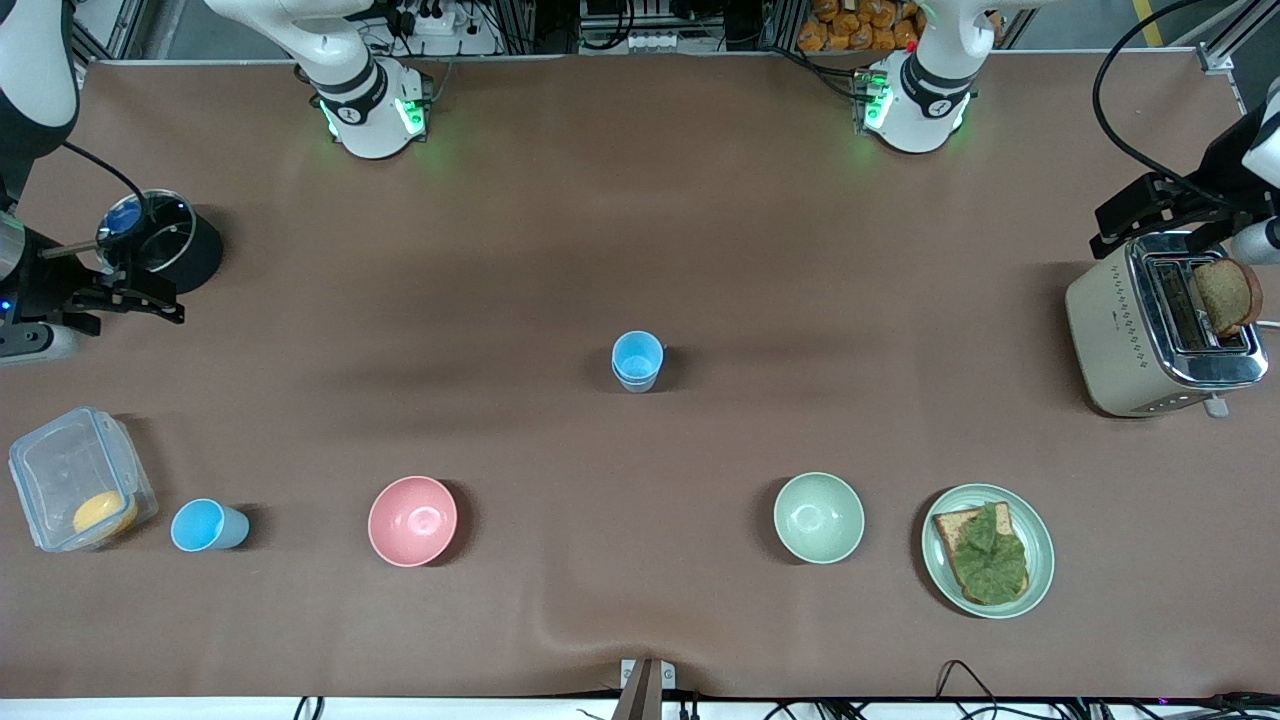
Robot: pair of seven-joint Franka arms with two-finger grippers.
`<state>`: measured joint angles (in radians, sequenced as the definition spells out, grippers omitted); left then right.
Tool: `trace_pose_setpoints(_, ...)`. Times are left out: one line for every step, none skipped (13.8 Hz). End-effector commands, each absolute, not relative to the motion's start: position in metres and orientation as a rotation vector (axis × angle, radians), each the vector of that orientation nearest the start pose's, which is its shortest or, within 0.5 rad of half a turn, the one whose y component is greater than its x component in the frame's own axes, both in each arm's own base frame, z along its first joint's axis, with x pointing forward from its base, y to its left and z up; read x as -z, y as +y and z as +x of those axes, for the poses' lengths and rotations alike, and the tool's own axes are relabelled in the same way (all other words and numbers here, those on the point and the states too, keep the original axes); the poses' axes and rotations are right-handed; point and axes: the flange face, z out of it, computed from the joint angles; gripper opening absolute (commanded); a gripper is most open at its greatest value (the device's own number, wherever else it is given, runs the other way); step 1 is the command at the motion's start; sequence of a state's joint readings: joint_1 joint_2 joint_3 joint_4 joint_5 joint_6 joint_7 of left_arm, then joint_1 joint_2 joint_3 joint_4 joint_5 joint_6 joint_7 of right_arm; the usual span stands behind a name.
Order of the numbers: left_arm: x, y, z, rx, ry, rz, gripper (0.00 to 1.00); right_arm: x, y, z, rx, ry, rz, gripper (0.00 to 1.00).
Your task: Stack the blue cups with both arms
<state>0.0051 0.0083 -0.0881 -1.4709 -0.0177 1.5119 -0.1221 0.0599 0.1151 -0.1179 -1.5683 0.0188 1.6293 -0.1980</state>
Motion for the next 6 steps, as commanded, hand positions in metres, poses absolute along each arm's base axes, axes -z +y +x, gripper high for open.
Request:
trace_pose_setpoints(-0.6655,-0.0459,0.5495,0.052,-0.072,-3.151,1.00,-0.5643,-0.0274,0.5907,-0.077,-0.208,-3.117,1.00)
trace_pose_setpoints(-0.6655,-0.0468,0.5494,0.052,-0.069,-3.151,1.00,-0.5645,-0.0283,0.5908,-0.075,-0.206,-3.117,1.00)
trace_pose_setpoints(-0.6655,-0.0459,0.5495,0.052,-0.069,-3.151,1.00,-0.5645,-0.0283,0.5908,-0.075,-0.206,-3.117,1.00)
trace_pose_setpoints(-0.6655,-0.0443,0.5496,0.052,-0.074,-3.151,1.00,-0.5636,-0.0283,0.5911,-0.077,-0.206,-3.117,1.00)
trace_pose_setpoints(-0.6655,-0.0434,0.5497,0.052,-0.077,-3.151,1.00,-0.5627,-0.0283,0.5915,-0.080,-0.206,-3.117,1.00)
trace_pose_setpoints(-0.6655,-0.0409,0.5499,0.052,-0.077,-3.151,1.00,-0.5624,-0.0283,0.5927,-0.071,-0.206,-3.118,1.00)
